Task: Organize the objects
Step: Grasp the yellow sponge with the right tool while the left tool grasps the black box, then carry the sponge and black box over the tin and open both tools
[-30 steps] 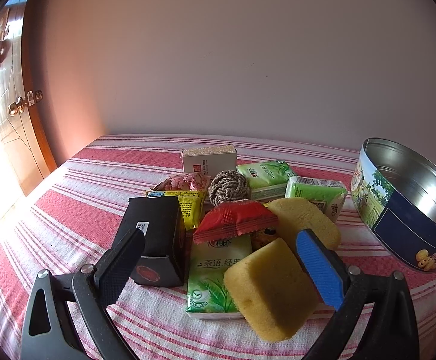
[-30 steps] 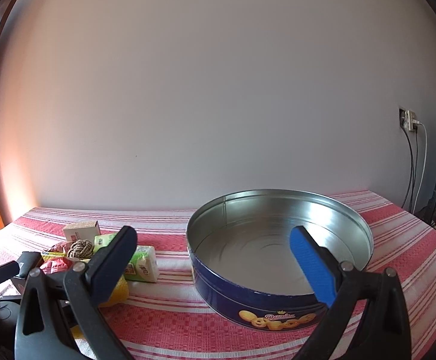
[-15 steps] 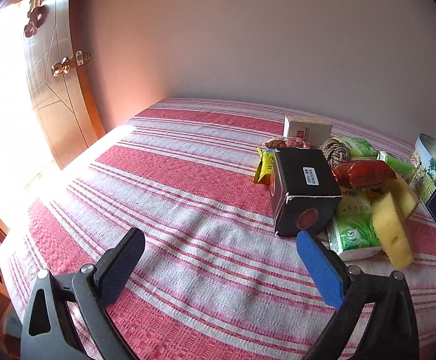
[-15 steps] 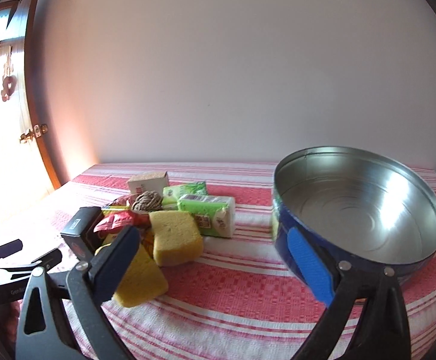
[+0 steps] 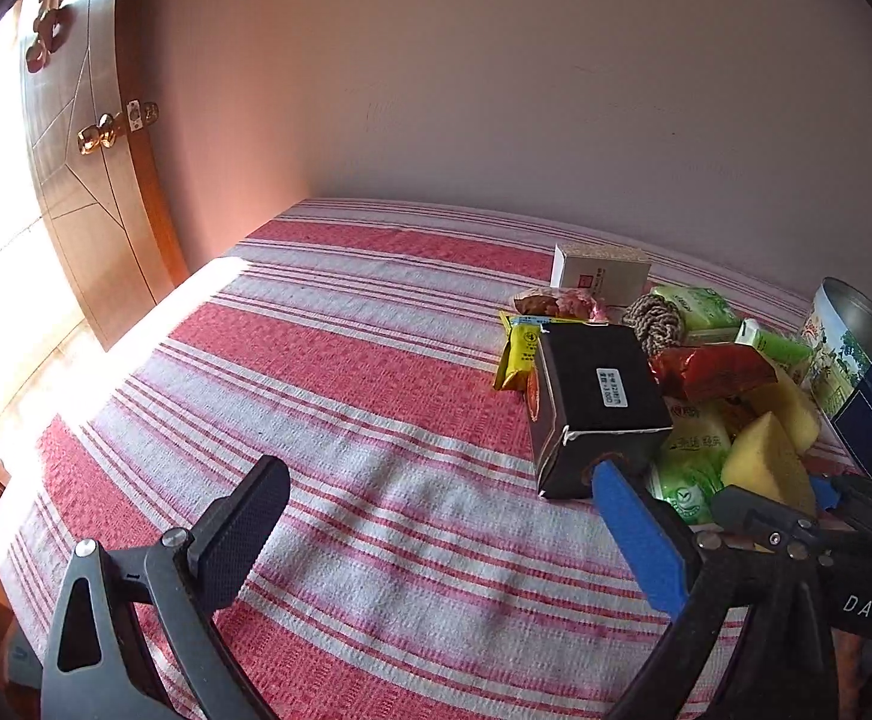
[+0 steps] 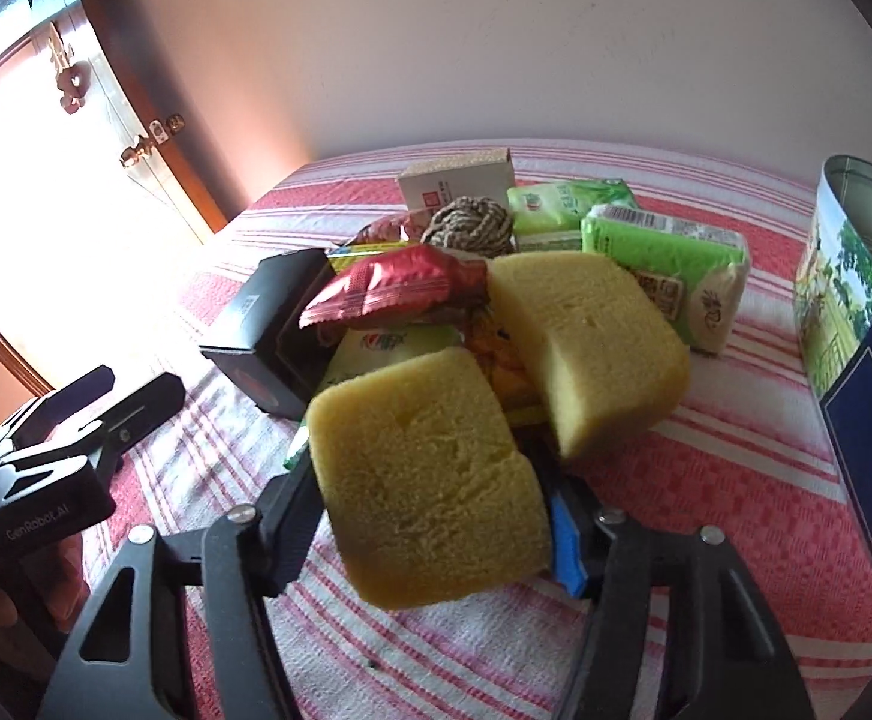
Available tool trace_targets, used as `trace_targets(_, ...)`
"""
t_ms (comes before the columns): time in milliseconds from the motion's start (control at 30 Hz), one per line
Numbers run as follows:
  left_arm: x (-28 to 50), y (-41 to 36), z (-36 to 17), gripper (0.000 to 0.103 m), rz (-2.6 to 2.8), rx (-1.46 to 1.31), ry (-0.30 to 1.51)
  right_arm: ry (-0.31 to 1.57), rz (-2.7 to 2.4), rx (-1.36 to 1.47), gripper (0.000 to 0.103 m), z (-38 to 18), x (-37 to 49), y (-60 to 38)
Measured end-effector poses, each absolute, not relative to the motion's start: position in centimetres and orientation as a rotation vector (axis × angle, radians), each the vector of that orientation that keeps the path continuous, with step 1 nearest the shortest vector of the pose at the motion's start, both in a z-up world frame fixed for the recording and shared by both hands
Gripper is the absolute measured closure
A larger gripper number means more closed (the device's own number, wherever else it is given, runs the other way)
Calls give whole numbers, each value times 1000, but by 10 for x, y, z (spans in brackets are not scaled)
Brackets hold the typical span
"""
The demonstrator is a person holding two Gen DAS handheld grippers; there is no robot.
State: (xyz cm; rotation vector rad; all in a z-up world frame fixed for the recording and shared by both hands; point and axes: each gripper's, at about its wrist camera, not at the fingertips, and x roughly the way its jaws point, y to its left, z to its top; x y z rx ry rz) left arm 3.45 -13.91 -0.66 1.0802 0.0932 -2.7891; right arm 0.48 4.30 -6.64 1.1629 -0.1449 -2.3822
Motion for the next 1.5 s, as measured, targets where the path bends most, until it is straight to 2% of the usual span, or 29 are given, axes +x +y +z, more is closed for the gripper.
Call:
trace_targets(100,26,-133,-6,1,-2802,1102,108,-101,-2375,1128,45,-63,16,42)
trace_targets(400,-19,-108,-6,1,-2812,1118,77,-66,-2556,871,44,-25,43,76)
trace_targets(567,-21,-107,6,1,-2852,1112,189,-89,-2611,878,44,-22,39,84)
trace_targets(767,-41,-100,2,1,-2811,1096,72,-77,-2655,813,44,-8,49,95)
trace_targets(900,-59,-113,-15,1,-2754,1166,168,-76,-2660,824,44,-10,47,91)
trace_targets(967,-62,-115,-26,6,-2736,1200,191,-82,-2660,832,44,-12,47,88)
trace_targets(1000,-64,-115,-31,14,-2734,1222,195,-82,-2661,835,44,-12,46,87)
trace_targets(1033,-67,-115,-37,26,-2727,1253,197,-81,-2662,838,44,-13,46,87)
trace_targets(1133,-68,-114,-42,50,-2739,1265,187,-75,-2673,835,44,-14,46,89)
trace_targets(1367,-43,-113,-21,50,-2785,1015,149,-58,-2731,756,44,-7,54,89)
trace_targets(1500,-16,-112,-2,50,-2862,875,202,-73,-2765,695,44,2,61,95)
